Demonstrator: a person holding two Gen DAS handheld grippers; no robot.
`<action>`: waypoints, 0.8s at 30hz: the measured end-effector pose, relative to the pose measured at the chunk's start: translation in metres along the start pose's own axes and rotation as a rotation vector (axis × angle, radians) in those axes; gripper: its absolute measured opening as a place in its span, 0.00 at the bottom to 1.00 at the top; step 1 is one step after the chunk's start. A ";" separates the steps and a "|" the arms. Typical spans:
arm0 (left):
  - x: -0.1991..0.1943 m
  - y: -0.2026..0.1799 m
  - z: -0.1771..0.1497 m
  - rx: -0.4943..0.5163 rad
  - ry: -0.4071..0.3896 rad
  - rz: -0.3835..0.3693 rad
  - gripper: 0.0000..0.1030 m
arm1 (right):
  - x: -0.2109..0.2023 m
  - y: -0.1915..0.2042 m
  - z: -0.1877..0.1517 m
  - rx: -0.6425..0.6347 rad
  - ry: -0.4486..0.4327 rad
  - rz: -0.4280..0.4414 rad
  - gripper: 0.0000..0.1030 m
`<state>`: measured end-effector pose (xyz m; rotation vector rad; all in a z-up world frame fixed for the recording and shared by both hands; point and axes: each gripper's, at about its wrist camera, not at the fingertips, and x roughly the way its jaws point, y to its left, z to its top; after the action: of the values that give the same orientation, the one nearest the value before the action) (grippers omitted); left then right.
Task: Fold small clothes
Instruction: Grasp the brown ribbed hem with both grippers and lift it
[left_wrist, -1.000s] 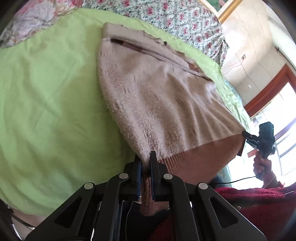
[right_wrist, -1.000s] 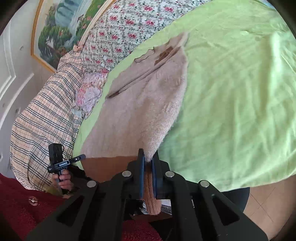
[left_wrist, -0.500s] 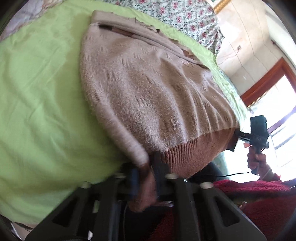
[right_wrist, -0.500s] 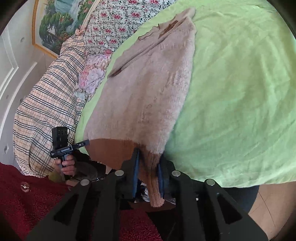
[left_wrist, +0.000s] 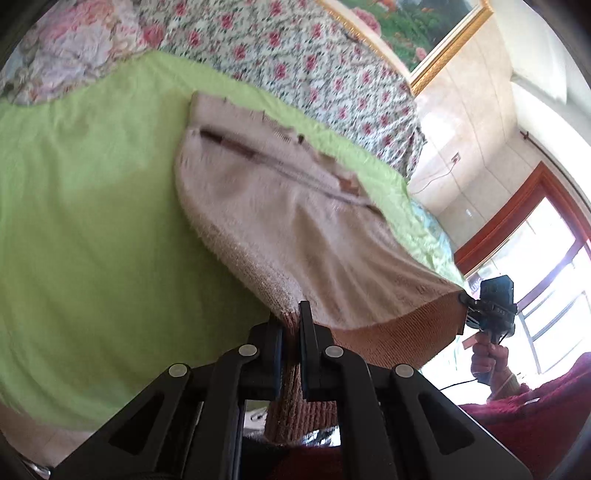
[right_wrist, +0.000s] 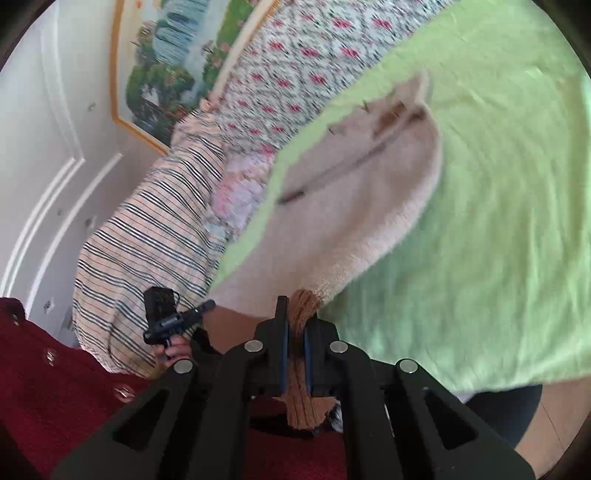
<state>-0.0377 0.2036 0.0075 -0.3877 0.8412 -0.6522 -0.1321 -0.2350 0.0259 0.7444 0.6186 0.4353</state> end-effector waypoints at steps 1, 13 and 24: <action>-0.004 -0.003 0.008 0.004 -0.021 -0.004 0.05 | -0.003 0.006 0.010 -0.011 -0.024 0.014 0.07; 0.032 -0.021 0.172 0.077 -0.247 -0.028 0.05 | 0.043 -0.012 0.155 -0.047 -0.210 -0.003 0.07; 0.180 0.052 0.295 -0.045 -0.149 0.094 0.05 | 0.146 -0.108 0.272 0.083 -0.141 -0.224 0.07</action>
<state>0.3019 0.1405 0.0597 -0.4299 0.7288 -0.5115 0.1698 -0.3567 0.0501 0.7674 0.5825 0.1502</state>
